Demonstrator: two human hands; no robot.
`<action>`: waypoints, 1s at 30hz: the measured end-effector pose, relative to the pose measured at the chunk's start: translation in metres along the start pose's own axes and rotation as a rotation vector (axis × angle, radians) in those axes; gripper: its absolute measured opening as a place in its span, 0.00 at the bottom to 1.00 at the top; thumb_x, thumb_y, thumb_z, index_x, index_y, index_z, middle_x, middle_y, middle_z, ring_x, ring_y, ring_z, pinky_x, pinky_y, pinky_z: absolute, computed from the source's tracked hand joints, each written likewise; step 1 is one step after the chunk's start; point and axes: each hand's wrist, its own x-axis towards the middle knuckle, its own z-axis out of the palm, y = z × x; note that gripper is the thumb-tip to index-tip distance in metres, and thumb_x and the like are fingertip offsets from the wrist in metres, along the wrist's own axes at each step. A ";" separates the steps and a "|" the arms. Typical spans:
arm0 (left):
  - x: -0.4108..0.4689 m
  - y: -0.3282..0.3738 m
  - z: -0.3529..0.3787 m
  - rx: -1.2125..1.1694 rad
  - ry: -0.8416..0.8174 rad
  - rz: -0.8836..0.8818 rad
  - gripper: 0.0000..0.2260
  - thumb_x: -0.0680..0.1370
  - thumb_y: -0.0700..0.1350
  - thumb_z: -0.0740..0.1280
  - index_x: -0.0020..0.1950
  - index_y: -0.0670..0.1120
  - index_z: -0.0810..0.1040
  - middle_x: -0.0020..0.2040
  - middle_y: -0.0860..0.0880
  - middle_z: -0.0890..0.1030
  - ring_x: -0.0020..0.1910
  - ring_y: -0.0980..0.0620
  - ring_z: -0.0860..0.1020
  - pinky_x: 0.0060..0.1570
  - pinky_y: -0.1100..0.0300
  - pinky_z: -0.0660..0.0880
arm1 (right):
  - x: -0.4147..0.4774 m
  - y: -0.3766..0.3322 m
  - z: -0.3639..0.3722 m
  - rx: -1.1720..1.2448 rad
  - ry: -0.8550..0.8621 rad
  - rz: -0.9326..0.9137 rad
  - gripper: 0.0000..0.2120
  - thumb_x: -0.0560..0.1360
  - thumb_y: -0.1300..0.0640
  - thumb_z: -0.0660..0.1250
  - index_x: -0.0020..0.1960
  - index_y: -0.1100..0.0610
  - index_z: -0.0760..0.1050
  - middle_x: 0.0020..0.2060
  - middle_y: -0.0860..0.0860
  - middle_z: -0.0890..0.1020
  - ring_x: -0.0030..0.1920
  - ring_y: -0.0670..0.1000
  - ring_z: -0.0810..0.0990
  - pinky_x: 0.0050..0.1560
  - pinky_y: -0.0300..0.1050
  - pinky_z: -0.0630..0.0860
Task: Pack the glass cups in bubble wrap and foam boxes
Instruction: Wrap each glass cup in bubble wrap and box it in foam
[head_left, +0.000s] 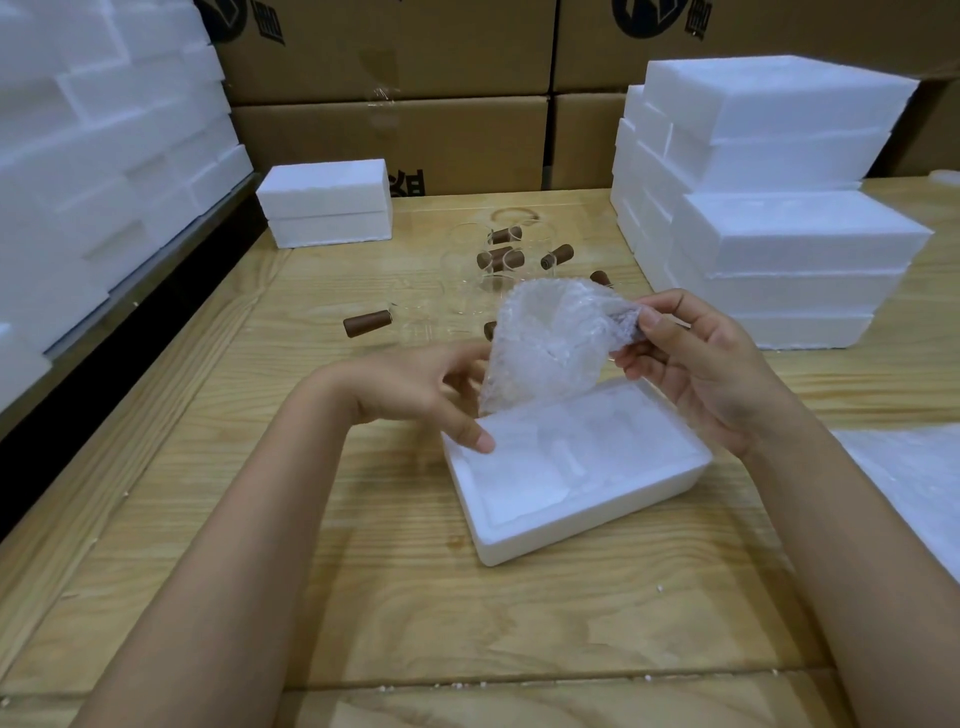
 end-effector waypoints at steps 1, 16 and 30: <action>0.000 -0.002 0.000 0.014 -0.027 -0.018 0.23 0.65 0.45 0.78 0.54 0.60 0.76 0.57 0.50 0.80 0.52 0.51 0.79 0.52 0.61 0.76 | 0.000 0.000 0.000 -0.004 -0.001 0.001 0.08 0.70 0.57 0.66 0.47 0.59 0.74 0.34 0.53 0.83 0.35 0.48 0.80 0.36 0.37 0.77; 0.016 -0.005 0.011 -0.326 0.333 0.182 0.12 0.80 0.38 0.63 0.53 0.53 0.82 0.49 0.58 0.84 0.51 0.60 0.81 0.52 0.60 0.77 | -0.005 -0.008 0.007 -0.085 0.032 0.019 0.08 0.70 0.56 0.65 0.44 0.60 0.73 0.29 0.54 0.81 0.28 0.48 0.78 0.30 0.37 0.75; 0.006 -0.004 0.005 -0.322 0.248 0.334 0.24 0.63 0.36 0.76 0.57 0.48 0.78 0.54 0.60 0.81 0.60 0.60 0.76 0.55 0.66 0.73 | -0.010 -0.008 0.012 -0.406 -0.051 0.164 0.05 0.76 0.58 0.66 0.42 0.57 0.74 0.33 0.55 0.84 0.27 0.46 0.67 0.27 0.33 0.65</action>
